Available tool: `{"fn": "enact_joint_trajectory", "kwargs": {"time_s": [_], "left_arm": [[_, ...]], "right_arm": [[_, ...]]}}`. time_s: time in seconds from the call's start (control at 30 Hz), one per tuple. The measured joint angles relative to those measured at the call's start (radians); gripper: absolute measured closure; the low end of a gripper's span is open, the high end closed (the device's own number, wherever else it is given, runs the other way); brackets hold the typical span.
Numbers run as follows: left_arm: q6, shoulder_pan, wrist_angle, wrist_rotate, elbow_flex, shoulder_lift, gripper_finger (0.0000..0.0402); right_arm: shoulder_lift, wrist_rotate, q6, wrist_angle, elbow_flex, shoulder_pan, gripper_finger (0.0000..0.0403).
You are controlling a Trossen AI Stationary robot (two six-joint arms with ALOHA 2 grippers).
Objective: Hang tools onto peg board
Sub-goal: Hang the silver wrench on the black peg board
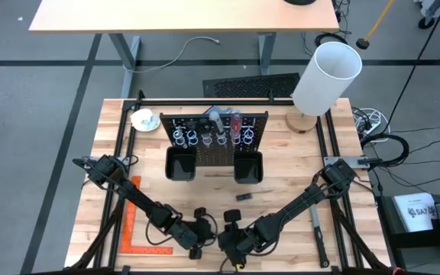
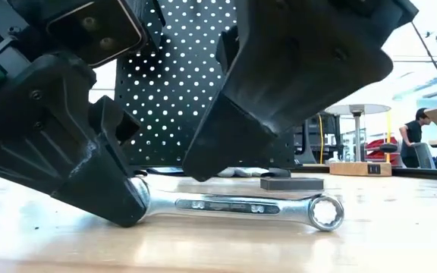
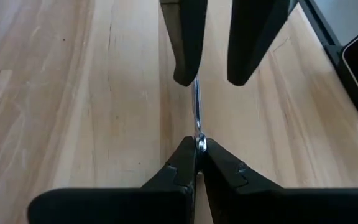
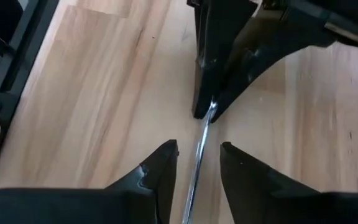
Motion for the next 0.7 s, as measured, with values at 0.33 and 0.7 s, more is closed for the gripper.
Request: {"fn": "enact_joint_trajectory", "kwargs": {"time_s": [0.33,0.7], "left_arm": [[0.048,0.000,-0.061,-0.024,0.054,0.003,0.0383],[0.067,-0.005,-0.062,-0.044,0.056,-0.002,0.0383]], "right_arm": [[0.018,-0.074,0.050,0.006,0.000,-0.022,0.0314],[0.033,-0.083,0.089,-0.021,0.000,-0.034,0.0314]]}}
